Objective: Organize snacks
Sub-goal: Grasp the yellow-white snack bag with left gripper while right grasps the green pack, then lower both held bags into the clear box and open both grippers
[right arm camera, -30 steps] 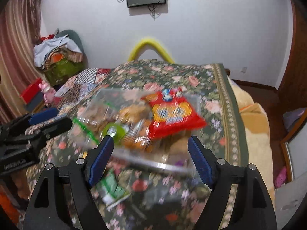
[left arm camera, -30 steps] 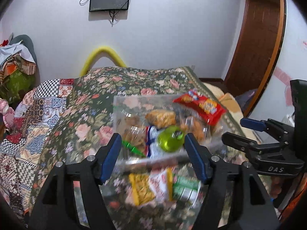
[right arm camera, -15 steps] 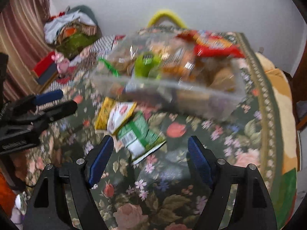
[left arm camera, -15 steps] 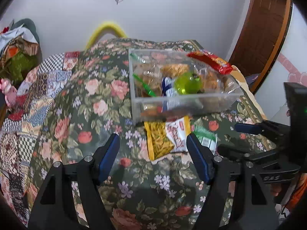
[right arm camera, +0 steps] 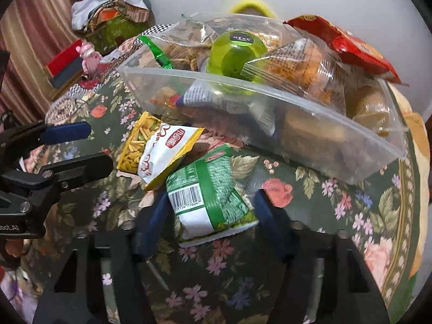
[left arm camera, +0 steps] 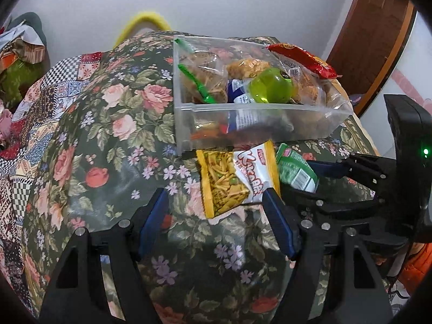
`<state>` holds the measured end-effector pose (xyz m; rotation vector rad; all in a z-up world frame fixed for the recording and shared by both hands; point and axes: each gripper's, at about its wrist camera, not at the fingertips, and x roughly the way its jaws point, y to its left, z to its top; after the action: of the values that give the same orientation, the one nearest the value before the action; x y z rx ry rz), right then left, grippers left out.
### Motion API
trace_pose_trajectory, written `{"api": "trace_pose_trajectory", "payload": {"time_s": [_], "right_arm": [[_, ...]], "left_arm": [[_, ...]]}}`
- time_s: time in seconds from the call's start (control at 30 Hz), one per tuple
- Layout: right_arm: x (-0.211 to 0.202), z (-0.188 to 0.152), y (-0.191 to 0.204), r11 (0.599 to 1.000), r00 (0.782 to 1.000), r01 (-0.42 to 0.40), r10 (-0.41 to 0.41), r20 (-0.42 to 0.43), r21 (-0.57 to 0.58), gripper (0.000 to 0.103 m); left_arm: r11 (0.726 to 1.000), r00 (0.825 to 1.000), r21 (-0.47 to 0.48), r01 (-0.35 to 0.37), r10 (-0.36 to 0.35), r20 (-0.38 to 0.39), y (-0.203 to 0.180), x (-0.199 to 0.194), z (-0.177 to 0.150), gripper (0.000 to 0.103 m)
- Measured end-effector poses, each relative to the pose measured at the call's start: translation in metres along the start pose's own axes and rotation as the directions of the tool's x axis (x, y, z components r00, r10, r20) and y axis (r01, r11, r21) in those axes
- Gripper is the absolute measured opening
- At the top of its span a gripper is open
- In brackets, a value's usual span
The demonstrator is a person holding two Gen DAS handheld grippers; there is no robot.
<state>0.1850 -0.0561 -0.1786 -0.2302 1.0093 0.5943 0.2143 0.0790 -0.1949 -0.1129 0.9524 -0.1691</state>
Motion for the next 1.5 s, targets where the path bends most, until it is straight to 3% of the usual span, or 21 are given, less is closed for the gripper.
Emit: {"api": "trace_pose_trajectory", "payload": {"time_s": [0.27,0.6,0.7,0.77,0.87,1.17,1.33,1.5], "right_arm": [[-0.017,-0.01,-0.025,0.999,0.999,0.021,-0.023,0.034,0.043,0.04],[-0.04,-0.023,-0.058,0.991,0.998,0.007,-0.016,0.061,0.135,0.039],[-0.043,-0.025,-0.059,0.99,0.998,0.013,-0.023,0.067,0.138,0.039],[-0.043,-0.024,-0.059,0.99,0.997,0.016,-0.026,0.07,0.139,0.039],[-0.045,-0.024,-0.059,0.989,0.997,0.014,-0.025,0.079,0.144,0.039],[-0.063,-0.017,-0.059,0.987,0.991,0.009,-0.029,0.128,0.158,0.039],[-0.078,-0.007,-0.057,0.988,0.984,0.007,-0.035,0.177,0.157,0.039],[-0.092,0.014,-0.055,0.988,0.969,-0.002,-0.036,0.244,0.152,0.039]], "left_arm": [[1.0,1.0,-0.02,0.009,-0.009,-0.008,-0.011,0.017,0.009,0.089],[0.998,0.996,-0.048,0.031,-0.035,-0.085,-0.018,0.053,0.017,0.091],[0.998,0.996,-0.043,0.038,-0.042,-0.084,-0.022,0.057,0.016,0.083],[0.999,0.997,-0.028,0.028,-0.03,-0.074,-0.023,0.057,0.016,0.069],[0.999,0.997,-0.004,0.055,-0.055,-0.049,-0.022,0.048,0.014,0.057],[0.998,0.998,0.031,0.047,-0.048,0.039,-0.026,0.01,0.016,0.054],[0.996,0.992,-0.017,0.083,-0.081,0.097,-0.018,-0.012,0.034,0.054],[0.997,0.985,-0.011,0.073,-0.071,0.156,-0.021,-0.026,0.055,0.054]]}}
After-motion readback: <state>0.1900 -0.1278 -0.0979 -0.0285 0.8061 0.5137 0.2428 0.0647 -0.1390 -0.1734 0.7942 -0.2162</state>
